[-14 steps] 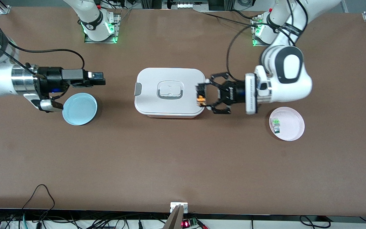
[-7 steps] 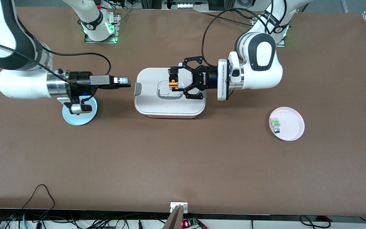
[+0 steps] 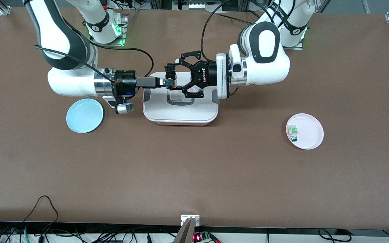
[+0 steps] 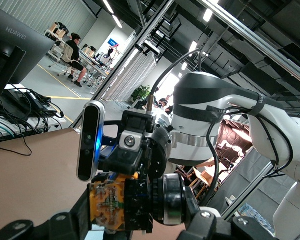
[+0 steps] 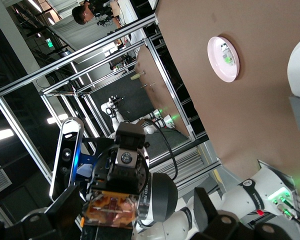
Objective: Transfer orange switch to right arm and place
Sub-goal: 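Grasp the orange switch with the right gripper from the left gripper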
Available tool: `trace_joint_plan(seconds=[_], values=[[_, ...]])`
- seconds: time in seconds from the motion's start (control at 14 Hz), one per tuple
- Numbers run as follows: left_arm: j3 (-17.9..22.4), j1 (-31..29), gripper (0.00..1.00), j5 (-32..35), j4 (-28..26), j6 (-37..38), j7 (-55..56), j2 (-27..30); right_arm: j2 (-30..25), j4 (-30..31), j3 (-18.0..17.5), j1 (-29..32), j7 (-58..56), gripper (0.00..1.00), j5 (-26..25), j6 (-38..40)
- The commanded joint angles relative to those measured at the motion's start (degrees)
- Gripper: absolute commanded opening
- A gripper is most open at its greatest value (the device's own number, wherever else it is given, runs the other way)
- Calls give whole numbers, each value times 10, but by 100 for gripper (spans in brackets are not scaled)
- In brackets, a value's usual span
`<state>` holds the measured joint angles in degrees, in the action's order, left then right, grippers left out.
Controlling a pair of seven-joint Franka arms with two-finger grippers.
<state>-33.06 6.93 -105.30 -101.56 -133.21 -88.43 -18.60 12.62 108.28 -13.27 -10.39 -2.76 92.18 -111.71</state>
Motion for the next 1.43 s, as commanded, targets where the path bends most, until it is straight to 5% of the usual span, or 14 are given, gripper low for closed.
trace_joint_plan(seconds=[0.0,0.43,0.79,0.93,1.36], values=[[-3,4,0,-14,14,-12,11,-7,-15,11,-1,6,43,100,19,0],[-3,11,0,-15,22,-28,11,-7,-15,6,-2,5,147,90,69,0],[-3,11,0,-15,22,-28,11,-7,-16,-3,-2,5,173,22,70,1],[-3,11,0,-16,22,-28,11,-7,-16,-4,-2,6,174,5,69,2],[-3,10,0,-26,22,-28,11,-6,-16,-4,-1,6,174,0,69,3]])
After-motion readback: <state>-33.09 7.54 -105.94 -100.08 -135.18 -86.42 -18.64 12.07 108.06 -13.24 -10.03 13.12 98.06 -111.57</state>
